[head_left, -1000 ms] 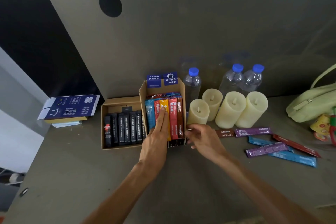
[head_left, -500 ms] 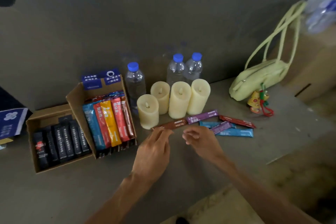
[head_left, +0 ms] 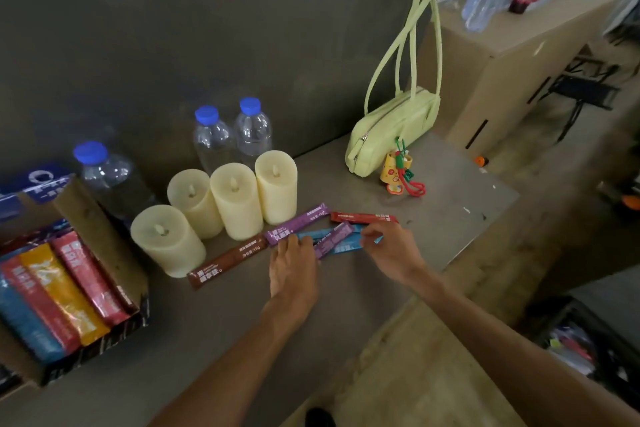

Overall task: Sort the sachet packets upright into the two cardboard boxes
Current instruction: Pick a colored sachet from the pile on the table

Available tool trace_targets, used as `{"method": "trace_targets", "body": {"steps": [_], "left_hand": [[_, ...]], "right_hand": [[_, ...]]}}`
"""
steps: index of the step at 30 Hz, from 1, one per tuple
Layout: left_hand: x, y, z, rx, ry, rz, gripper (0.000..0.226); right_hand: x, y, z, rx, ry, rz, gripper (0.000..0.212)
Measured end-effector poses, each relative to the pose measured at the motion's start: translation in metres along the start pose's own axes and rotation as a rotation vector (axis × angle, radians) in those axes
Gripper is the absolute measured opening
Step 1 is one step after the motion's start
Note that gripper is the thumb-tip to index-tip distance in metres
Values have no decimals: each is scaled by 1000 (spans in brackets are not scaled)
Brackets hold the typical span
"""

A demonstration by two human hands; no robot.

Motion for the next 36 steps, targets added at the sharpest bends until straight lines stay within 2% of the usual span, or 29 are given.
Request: {"method": "trace_targets", "body": {"steps": [4,7,9,11,13,18,19,23,30,36], "left_hand": [[10,2,-5,15,253,-60,22],[18,13,-11,99,577,-290,21],[25,27,-15,162,810,-441,25],[31,40,-19,227,972,-520,26],[37,47,-24,256,1031,-537,25],[45,53,-31,252,1074,-524,26],[46,54,-32,244,1078,-517,27],[53,57,-39,206,1097,-461,29],[86,70,-78,184,817,-207,28],[120,95,-145,236,725,-76,20]], "right_hand": [[-4,-9,0,8,-155,1,22],[-3,-18,-11,-44,-518,45,9],[1,-20,-25,-54,-666,13,13],[4,-21,-40,-38,-761,-24,19],[7,-22,-53,-11,-802,-47,24],[10,-21,-81,7,-815,-77,50],[10,-20,-85,23,-783,-88,49],[9,-17,-98,76,-685,-105,22],[-6,-13,-141,162,-692,-143,20],[-49,-3,-221,305,-769,-272,18]]}}
Point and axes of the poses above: each hand's wrist, its own y-axis away from the middle knuckle, its own x-axis out of the back of the hand, z = x × y, the point moved 6 cm from there along -y, towards the middle knuckle, and after that the axes turned 14 degrees about x, right-handed, at the moved point
